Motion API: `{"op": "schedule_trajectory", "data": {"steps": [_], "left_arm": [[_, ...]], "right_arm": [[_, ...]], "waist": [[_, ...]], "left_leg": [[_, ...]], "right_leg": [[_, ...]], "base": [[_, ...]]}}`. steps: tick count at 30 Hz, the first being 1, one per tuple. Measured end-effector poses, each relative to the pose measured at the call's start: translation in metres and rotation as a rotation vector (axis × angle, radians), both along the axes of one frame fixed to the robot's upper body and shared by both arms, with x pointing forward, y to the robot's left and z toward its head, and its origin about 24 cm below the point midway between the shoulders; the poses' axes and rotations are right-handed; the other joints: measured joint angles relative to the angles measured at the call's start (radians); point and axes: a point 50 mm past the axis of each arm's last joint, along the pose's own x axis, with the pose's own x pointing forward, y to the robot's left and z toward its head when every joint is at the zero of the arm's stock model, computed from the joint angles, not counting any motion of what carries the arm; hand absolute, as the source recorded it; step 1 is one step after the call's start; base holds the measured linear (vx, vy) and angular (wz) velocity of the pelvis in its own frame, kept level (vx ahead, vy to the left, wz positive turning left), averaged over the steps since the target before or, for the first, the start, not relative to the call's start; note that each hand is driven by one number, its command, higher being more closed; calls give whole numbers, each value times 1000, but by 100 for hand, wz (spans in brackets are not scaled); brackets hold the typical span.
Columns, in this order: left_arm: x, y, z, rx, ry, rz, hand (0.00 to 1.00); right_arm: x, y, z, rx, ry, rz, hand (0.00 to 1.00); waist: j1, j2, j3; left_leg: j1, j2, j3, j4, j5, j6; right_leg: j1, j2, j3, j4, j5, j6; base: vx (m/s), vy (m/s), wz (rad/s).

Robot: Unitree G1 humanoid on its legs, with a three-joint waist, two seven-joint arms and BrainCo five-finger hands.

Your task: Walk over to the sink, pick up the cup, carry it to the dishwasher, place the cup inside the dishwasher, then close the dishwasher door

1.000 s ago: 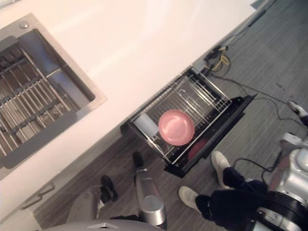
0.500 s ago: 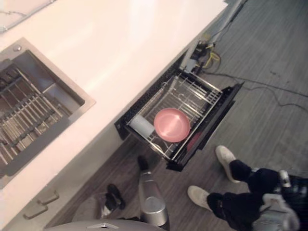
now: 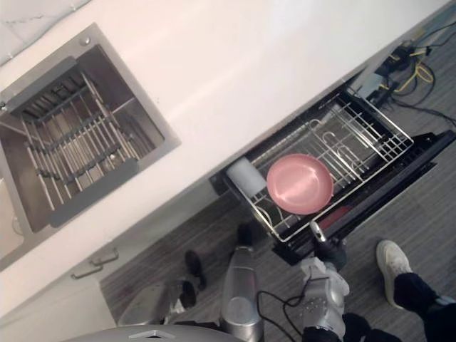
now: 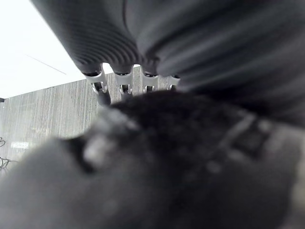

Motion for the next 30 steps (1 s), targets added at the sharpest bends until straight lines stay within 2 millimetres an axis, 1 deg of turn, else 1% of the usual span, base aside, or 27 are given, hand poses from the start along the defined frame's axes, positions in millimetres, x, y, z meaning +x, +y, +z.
{"op": "schedule_trajectory", "data": {"steps": [1, 2, 4, 5, 6, 7, 8, 9, 10, 11, 12, 13, 14, 16, 17, 18, 19, 21, 22, 23, 24, 25, 26, 27, 28, 29, 30], "left_arm": [[0, 0, 0, 1, 0, -10, 0], [0, 0, 0, 1, 0, -15, 0], [0, -2, 0, -9, 3, -32, 0], [-1, -3, 0, -11, 6, -36, 0], [-1, -4, 0, -18, 14, -41, 0], [-2, -4, 1, -23, 17, -44, 0], [-2, -5, 1, -29, 18, -55, 0], [-2, -6, 1, -34, 20, -51, 0], [-3, -9, 1, -46, 26, -59, 0], [-3, -11, 1, -55, 30, -62, 0], [-4, -13, 1, -64, 33, -62, 0], [-5, -14, 1, -68, 35, -52, 0], [-8, -15, 1, -68, 47, -28, 0], [-14, -16, 1, -67, 62, 5, 0], [-13, -16, 0, -50, 49, 14, 0], [-12, -15, 0, -45, 43, 19, 0], [-10, -14, 0, -33, 24, 45, 0], [-5, -15, -2, -16, -19, 111, 0], [1, -15, -2, -11, -62, 156, 0], [13, -15, -1, -7, -130, 212, 0], [28, -16, 1, -11, -202, 250, 0], [38, -17, 2, -12, -244, 265, 0], [49, -19, 4, -18, -291, 286, 0], [62, -20, 7, -10, -363, 320, 0], [69, -18, 8, -4, -397, 330, 0], [82, -13, 12, -21, -468, 375, 0], [86, -14, 15, -56, -506, 401, 0]], "right_arm": [[7, 1, 4, 4, -11, 3, 0], [16, 3, 9, 11, -26, 6, 0], [41, 6, 28, -7, -71, 48, 0], [49, 6, 34, -11, -84, 59, 0], [64, 6, 46, -38, -101, 96, 0], [77, 7, 57, -74, -105, 139, 0], [93, 6, 74, -143, -110, 195, 0], [101, 6, 83, -168, -118, 219, 0], [115, 6, 103, -230, -129, 255, 0], [125, 8, 117, -268, -143, 280, 0], [135, 12, 134, -290, -173, 298, 0], [140, 15, 139, -293, -181, 307, 0], [146, 18, 147, -284, -201, 287, 0], [146, 22, 146, -279, -214, 289, 0], [146, 22, 146, -256, -228, 269, 0], [146, 22, 146, -248, -239, 264, 0], [146, 24, 146, -227, -263, 252, 0], [146, 29, 145, -203, -286, 228, 0], [146, 30, 144, -195, -285, 207, 0], [146, 31, 143, -186, -284, 178, 0], [145, 29, 143, -180, -279, 149, 0], [144, 28, 142, -192, -270, 139, 0], [142, 25, 142, -211, -258, 133, 0], [138, 24, 136, -257, -220, 147, 0], [131, 21, 129, -285, -203, 148, 0], [114, 17, 106, -340, -148, 170, 0], [97, 19, 78, -356, -68, 214, 0]], "waist": [[0, 1, 1], [-3, 7, 1], [-2, 31, 6], [-2, 38, 7], [2, 56, 8], [7, 72, 12], [18, 98, 17], [21, 113, 20], [25, 144, 22], [32, 161, 26], [53, 180, 23], [65, 184, 20], [75, 184, 21], [72, 183, 21], [74, 183, 21], [74, 184, 21], [78, 184, 21], [79, 184, 20], [79, 185, 20], [80, 184, 21], [81, 177, 25], [86, 168, 32], [96, 163, 36], [118, 174, 28], [118, 171, 30], [102, 158, 40], [98, 156, 40]], "left_leg": [[0, -4, -21, -4, 4, 0], [2, -11, -48, -18, 13, 7], [-8, -27, -84, -52, 38, 10], [-11, -30, -97, -57, 45, 7], [-14, -33, -109, -72, 58, 13], [-19, -35, -120, -74, 61, 12], [-30, -37, -136, -83, 65, 11], [-34, -37, -145, -89, 66, 9], [-46, -36, -166, -103, 72, 0], [-56, -34, -179, -118, 80, -10], [-70, -31, -190, -138, 98, -22], [-79, -29, -194, -147, 105, -23], [-92, -26, -223, -158, 116, -26], [-115, -16, -274, -162, 132, -36], [-136, -4, -304, -155, 144, -37], [-144, -1, -316, -154, 147, -42], [-157, 8, -333, -155, 156, -55], [-172, 24, -370, -161, 164, -68], [-179, 34, -392, -165, 162, -76], [-191, 50, -409, -164, 149, -106], [-197, 47, -403, -130, 146, -117], [-205, 36, -399, -77, 147, -110], [-215, 22, -390, 12, 133, -98], [-228, 56, -376, 47, 61, -48], [-220, 58, -379, 42, 66, -56], [-169, 56, -408, -1, 90, -72], [-136, 71, -428, -40, 86, -69]], "right_leg": [[-1, -4, -8, 3, -2, -1], [-2, -9, -15, 6, -2, -1], [-10, -31, -37, 12, -6, 1], [-11, -35, -39, 9, -5, 0], [-12, -38, -43, 2, 2, -2], [-14, -38, -43, -7, 7, -3], [-15, -37, -46, -20, 15, -5], [-15, -36, -51, -30, 20, -5], [-20, -35, -68, -53, 29, -5], [-30, -27, -69, -65, 31, -6], [-53, -21, -70, -69, 37, -6], [-66, -20, -77, -69, 46, -9], [-77, -19, -100, -71, 54, -18], [-77, -17, -149, -78, 57, -22], [-76, -12, -183, -82, 62, -28], [-76, -9, -191, -89, 65, -30], [-77, -3, -211, -100, 75, -34], [-77, 9, -244, -110, 76, -36], [-74, 15, -263, -118, 76, -36], [-62, 26, -291, -146, 77, -37], [-47, 24, -318, -174, 84, -46], [-45, 16, -324, -172, 94, -61], [-43, 11, -338, -170, 99, -68], [-56, 34, -329, -122, 95, -85], [-74, 26, -290, -8, 67, -113], [-19, 26, -260, -3, -16, -108], [31, 27, -309, -37, -20, -103]], "base": [[-35, -69, 21], [-73, -32, 32], [-165, -17, 48], [-214, -13, 42], [-179, -15, 26], [-186, -25, 22], [-164, -26, 14], [-198, -44, 23], [-120, -66, 29], [-100, -103, 31], [-43, -107, 19], [-68, -134, 17], [-76, -142, 23], [-111, -144, 29], [-130, -121, 25], [-153, -148, 32], [-99, -137, 30], [-92, -136, 32], [-115, -183, 45], [-128, -193, 62], [-130, -170, 52], [-74, -71, 27], [-67, -94, -8], [-64, -116, 2], [-39, -187, 64], [-12, -203, 113], [-1, -189, 119]]}}
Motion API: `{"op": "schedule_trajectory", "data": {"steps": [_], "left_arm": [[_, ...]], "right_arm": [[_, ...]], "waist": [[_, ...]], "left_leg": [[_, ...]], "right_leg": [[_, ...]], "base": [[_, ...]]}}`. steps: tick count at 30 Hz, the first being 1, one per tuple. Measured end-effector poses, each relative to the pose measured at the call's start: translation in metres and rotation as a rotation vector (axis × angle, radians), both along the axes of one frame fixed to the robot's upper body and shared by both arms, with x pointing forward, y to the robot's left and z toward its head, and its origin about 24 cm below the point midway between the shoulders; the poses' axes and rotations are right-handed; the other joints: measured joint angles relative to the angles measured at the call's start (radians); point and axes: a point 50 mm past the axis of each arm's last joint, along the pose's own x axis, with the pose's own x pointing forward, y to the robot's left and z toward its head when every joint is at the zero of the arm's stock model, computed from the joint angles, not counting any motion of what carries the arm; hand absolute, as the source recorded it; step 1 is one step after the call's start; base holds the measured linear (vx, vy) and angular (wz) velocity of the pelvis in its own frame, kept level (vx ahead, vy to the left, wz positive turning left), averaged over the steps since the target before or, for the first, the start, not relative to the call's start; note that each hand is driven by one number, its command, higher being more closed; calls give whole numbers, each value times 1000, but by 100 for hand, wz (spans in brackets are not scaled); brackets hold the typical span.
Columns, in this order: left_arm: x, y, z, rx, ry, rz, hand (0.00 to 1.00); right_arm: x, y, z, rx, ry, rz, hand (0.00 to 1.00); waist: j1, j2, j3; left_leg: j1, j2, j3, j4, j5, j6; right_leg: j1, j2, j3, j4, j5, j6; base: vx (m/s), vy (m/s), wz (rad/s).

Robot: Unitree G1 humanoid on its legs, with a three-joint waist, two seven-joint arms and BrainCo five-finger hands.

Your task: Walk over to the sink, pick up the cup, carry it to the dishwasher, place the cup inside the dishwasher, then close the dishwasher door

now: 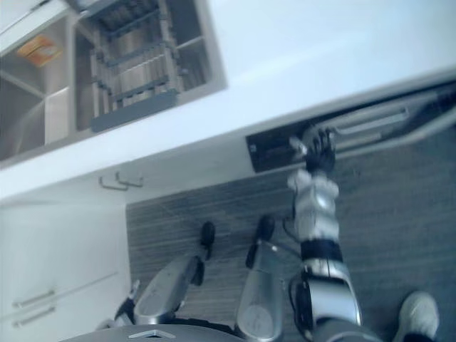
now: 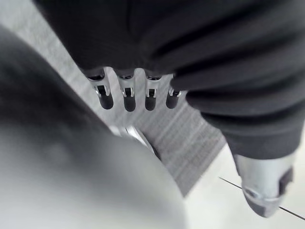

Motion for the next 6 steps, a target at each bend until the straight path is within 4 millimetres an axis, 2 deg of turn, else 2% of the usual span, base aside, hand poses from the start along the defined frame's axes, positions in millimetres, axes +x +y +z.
{"op": "schedule_trajectory", "data": {"steps": [1, 2, 3, 4, 5, 6], "left_arm": [[1, -1, 1, -8, -16, 2, 0], [-2, 2, 0, -7, -20, 13, 0], [-4, 3, 0, -11, -21, 21, 0], [-10, 5, -1, -16, -15, 32, 0], [-18, 7, -3, -17, 6, 36, 0], [-20, 10, -3, -13, 10, 34, 0]], "right_arm": [[-8, 3, -14, 0, 39, 17, 0], [-27, 12, -43, 22, 111, 48, 0], [-37, 17, -58, 35, 152, 57, 0], [-60, 26, -88, 58, 244, 60, 0], [-82, 36, -115, 93, 345, 61, 0], [-97, 43, -133, 130, 416, 49, 0]], "waist": [[-6, -4, 0], [-13, -29, 6], [-13, -38, 3], [-13, -50, -10], [-16, -55, -31], [-18, -60, -43]], "left_leg": [[10, 5, -2, -5, -3, 4], [24, 0, 12, 32, -5, 7], [26, -8, 30, 70, -9, 11], [34, -11, 61, 121, -30, 27], [61, -4, 82, 101, -70, 21], [62, 0, 91, 88, -72, 29]], "right_leg": [[20, 0, -15, -8, -5, 7], [50, -10, -36, -11, -9, 8], [58, -18, -43, -12, -9, 9], [75, -20, -55, -22, -8, 9], [79, -13, -62, -22, -8, 11], [89, -11, -63, -35, -5, 18]], "base": [[-12, -115, 87], [-10, -36, 56], [13, -20, 47], [40, 6, 21], [58, 29, 20], [45, 36, 8]]}}
